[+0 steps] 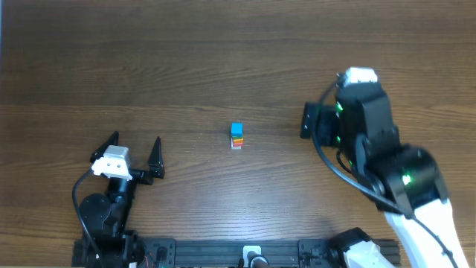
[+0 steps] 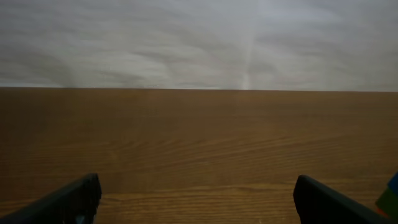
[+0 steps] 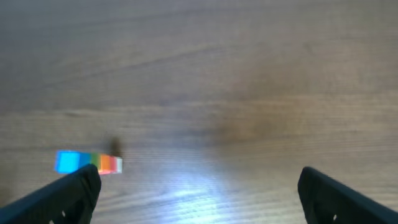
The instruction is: Stack Cubes
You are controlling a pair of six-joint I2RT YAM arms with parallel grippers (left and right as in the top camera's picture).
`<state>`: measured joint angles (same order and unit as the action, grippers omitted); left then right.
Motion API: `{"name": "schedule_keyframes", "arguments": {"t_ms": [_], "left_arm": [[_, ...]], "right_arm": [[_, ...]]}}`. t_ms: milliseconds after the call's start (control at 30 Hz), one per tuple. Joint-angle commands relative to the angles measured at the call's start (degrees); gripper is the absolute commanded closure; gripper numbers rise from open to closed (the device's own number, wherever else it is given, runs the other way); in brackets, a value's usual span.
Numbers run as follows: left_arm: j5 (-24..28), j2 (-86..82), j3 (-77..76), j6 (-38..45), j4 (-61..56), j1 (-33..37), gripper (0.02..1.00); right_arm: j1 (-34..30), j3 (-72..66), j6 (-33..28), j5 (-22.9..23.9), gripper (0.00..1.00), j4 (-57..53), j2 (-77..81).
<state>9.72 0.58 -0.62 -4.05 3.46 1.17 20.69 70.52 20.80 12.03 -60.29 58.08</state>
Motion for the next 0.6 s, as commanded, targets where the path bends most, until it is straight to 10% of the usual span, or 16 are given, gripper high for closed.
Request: {"name": "schedule_keyframes", "arguments": {"t_ms": [33, 600], "left_arm": [[0.7, -0.3, 0.3, 0.8, 0.0, 0.3, 0.018], [0.7, -0.3, 0.3, 0.8, 0.0, 0.3, 0.018]], "right_arm": [[-5.4, -13.9, -5.3, -4.8, 0.009, 10.4, -11.3], [-18.8, -47.4, -8.7, -10.4, 0.009, 30.5, -44.1]]}}
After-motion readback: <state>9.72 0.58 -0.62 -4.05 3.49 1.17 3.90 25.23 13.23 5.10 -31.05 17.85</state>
